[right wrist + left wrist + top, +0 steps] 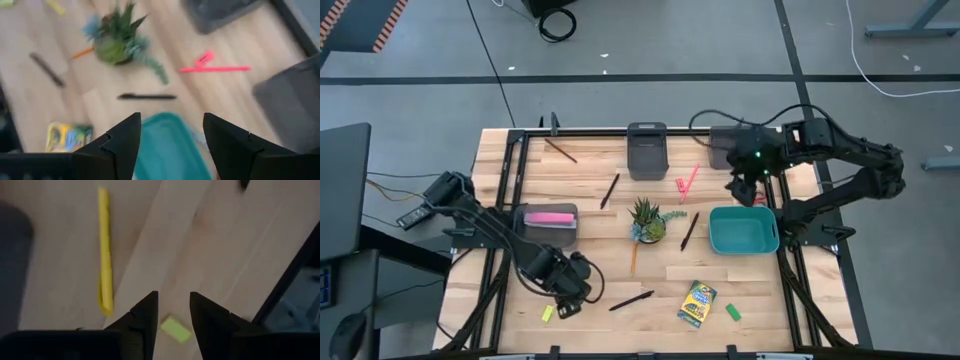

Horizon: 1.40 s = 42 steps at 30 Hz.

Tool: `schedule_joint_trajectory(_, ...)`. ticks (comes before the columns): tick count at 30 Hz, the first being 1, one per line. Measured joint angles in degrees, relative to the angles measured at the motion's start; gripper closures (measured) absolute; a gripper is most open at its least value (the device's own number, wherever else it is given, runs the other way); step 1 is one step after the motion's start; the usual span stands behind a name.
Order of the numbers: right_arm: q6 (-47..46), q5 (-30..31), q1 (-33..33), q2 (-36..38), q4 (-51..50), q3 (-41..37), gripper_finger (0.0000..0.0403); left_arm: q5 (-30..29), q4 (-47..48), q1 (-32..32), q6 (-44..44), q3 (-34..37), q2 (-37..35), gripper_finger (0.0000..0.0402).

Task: Sort crayons/erasers/pens/pencils in bins
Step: Put the yellow pen into the left black bin

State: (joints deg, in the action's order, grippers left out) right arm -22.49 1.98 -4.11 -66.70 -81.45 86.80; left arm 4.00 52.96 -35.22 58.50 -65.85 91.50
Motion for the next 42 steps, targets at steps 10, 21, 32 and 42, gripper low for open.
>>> schedule_joint_trajectory(10,-22.9,-3.1,15.6,0.1,11.0,-15.6,0.0181,3.3,-2.7,6.4,-11.3,2.3,-1.6,0.031)
schedule_joint_trajectory(21,-70.0,3.4,30.8,-0.1,23.6,-25.7,0.0181,3.0,1.6,5.7,-19.1,2.5,-7.3,0.0332)
schedule_joint_trajectory(32,-92.3,8.0,41.1,-5.3,30.0,-26.0,0.0181,0.2,-3.5,-0.1,-17.8,9.3,-9.9,0.0367)
schedule_joint_trajectory(42,-101.1,8.1,46.1,-9.2,38.3,-25.7,0.0181,3.9,-18.2,-1.2,-7.4,22.9,-10.0,0.0366)
